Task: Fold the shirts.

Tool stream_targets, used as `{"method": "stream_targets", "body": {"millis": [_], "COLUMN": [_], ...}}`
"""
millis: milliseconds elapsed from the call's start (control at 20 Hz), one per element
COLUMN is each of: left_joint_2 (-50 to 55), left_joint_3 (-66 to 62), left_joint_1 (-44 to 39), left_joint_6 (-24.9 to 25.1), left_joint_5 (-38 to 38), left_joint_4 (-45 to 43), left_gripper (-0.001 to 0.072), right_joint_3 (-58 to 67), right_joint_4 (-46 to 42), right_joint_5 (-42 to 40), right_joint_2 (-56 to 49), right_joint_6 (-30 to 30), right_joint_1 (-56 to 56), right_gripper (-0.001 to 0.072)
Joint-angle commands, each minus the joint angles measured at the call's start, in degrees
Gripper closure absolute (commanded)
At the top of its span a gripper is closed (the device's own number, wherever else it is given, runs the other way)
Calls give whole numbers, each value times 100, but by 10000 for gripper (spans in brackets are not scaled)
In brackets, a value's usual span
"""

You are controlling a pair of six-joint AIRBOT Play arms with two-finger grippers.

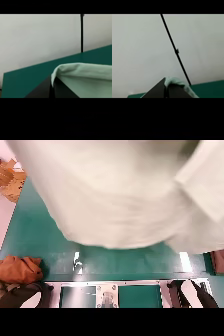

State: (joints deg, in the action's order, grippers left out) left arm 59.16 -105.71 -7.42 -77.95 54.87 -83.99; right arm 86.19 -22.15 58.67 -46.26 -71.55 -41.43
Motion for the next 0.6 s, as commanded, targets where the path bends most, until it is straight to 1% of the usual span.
{"method": "stream_targets", "body": {"millis": [0, 50, 150, 200, 250, 350, 450, 500, 550], "left_joint_2": [1047, 1491, 2516, 2970, 3414, 4061, 4448, 4570, 4645], "left_joint_3": [684, 758, 767, 769, 767, 767, 767, 769, 769], "left_joint_1": [2, 2, 2, 2, 2, 2, 2, 2, 2], "left_joint_6": [9, 94, 527, 793, 1047, 1209, 1207, 1204, 1189], "left_joint_5": [-450, -671, -1152, -1399, -1685, -2114, -2253, -2227, -2186], "left_joint_4": [345, 664, 1709, 2288, 2863, 3578, 3676, 3687, 3692], "left_gripper": [689, 689, 689, 689, 688, 688, 686, 513, 150], "right_joint_3": [-2074, -2684, -3630, -3856, -3888, -3663, -3209, -3003, -2802], "right_joint_4": [2, 4, 9, 11, 26, 343, 417, 415, 413], "right_joint_5": [-610, -1060, -2153, -2601, -2857, -2957, -2811, -2660, -2494], "right_joint_2": [-133, -286, -866, -1311, -1790, -2809, -3692, -3978, -4197], "right_joint_6": [595, 763, 1027, 1075, 1075, 1075, 1075, 1075, 1075], "right_joint_1": [778, 1038, 1506, 1674, 1766, 1779, 1777, 1777, 1775], "right_gripper": [693, 693, 692, 693, 693, 692, 687, 629, 542]}}
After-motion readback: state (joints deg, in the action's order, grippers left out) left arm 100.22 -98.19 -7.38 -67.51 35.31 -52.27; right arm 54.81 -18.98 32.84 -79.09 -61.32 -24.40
